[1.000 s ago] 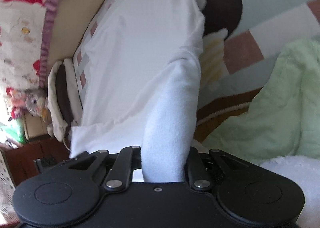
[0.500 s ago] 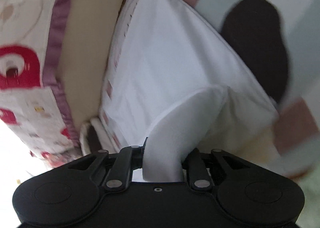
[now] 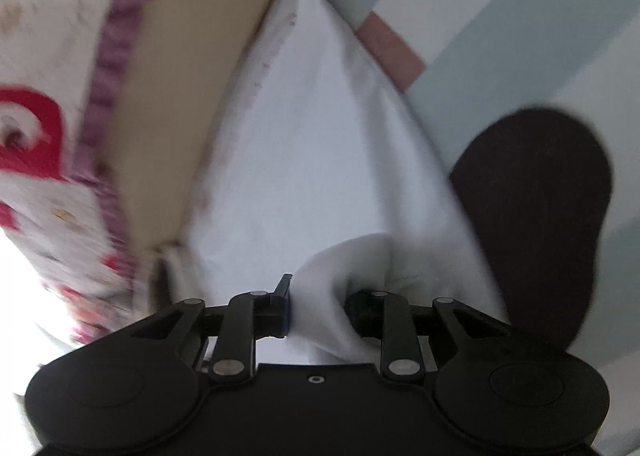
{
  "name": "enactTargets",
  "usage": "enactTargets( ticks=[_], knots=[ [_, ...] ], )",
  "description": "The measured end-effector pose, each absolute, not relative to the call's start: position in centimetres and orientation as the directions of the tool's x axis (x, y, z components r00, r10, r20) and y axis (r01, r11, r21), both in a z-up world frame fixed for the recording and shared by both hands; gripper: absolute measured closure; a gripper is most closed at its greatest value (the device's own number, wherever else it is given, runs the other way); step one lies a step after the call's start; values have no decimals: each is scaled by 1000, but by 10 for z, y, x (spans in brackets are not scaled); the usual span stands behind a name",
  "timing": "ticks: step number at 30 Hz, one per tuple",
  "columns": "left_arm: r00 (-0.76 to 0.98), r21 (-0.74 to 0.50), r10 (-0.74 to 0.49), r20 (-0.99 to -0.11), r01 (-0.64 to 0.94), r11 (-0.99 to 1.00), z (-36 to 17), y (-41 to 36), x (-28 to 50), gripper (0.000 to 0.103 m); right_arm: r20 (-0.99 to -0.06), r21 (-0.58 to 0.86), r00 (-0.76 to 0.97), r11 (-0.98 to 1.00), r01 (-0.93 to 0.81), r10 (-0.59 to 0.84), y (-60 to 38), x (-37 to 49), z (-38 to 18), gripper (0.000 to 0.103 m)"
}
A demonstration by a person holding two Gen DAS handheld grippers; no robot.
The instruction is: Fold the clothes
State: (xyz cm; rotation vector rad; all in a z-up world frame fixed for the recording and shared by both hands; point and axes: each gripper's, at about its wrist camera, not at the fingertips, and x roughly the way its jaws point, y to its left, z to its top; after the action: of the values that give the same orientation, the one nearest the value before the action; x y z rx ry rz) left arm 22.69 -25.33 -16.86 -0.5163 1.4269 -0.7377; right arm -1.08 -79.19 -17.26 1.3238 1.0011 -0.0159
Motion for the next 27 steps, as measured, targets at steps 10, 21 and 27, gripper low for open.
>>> enactTargets(
  ticks=[10, 21, 27],
  knots=[
    [285, -644, -722, -630, 328, 691, -87, -201, 227, 72, -765, 456, 644, 728, 512, 27, -785, -33, -73, 52],
    [389, -353, -647, -656, 600, 718, -89, -284, 297, 59, -753, -24, 656, 998, 60, -58, -725, 141, -73, 65],
    [384, -240, -616, -688, 680, 692, -107, -329, 334, 58, -841, -23, 541, 1000, 7, -23, -711, 205, -109, 64]
  ],
)
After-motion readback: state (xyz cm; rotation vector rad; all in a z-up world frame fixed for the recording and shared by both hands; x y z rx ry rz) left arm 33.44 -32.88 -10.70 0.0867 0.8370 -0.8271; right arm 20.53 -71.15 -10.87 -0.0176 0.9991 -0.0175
